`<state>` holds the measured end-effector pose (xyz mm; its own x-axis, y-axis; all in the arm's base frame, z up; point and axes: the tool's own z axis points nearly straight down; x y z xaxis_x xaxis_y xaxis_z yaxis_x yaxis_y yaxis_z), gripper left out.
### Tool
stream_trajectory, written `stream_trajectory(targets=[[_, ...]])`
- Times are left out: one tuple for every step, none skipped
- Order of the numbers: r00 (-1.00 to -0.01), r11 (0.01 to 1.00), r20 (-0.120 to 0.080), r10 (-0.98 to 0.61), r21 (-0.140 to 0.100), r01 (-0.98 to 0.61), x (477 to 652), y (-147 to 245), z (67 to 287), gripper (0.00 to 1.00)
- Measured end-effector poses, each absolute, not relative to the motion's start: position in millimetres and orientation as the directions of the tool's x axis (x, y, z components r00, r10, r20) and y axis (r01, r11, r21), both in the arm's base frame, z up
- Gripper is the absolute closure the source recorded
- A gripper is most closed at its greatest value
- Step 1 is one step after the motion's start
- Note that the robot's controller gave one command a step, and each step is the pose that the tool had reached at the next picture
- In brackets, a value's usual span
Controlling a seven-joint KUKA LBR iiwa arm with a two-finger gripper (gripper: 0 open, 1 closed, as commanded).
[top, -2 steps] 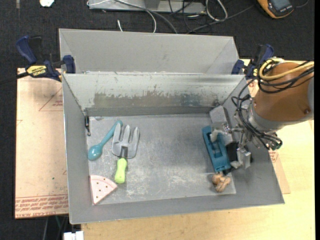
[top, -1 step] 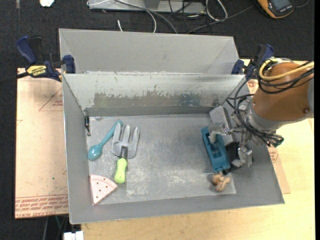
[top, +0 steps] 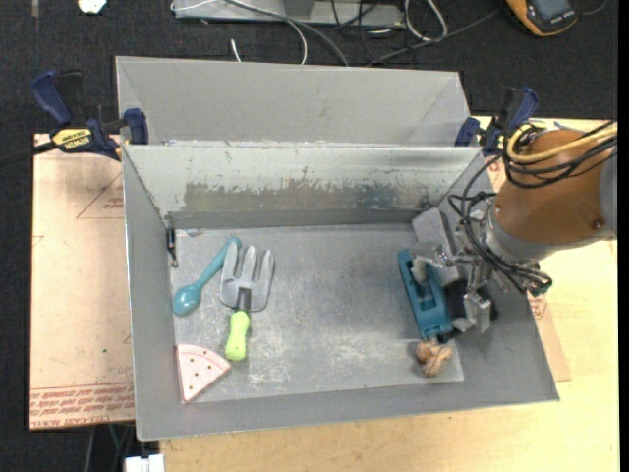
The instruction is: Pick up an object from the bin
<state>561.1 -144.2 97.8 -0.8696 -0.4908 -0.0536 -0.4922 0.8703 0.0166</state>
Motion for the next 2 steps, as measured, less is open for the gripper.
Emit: stream_trajectory(targets=[[-0.933, 0.933, -0.052, -0.355, 0.038, -0.357, 566.1, -140.6, 83.7, 0.0], [-0.888, 0.889, -0.067, -0.455, 0.022, -0.458, 569.7, -140.1, 76.2, 0.0]])
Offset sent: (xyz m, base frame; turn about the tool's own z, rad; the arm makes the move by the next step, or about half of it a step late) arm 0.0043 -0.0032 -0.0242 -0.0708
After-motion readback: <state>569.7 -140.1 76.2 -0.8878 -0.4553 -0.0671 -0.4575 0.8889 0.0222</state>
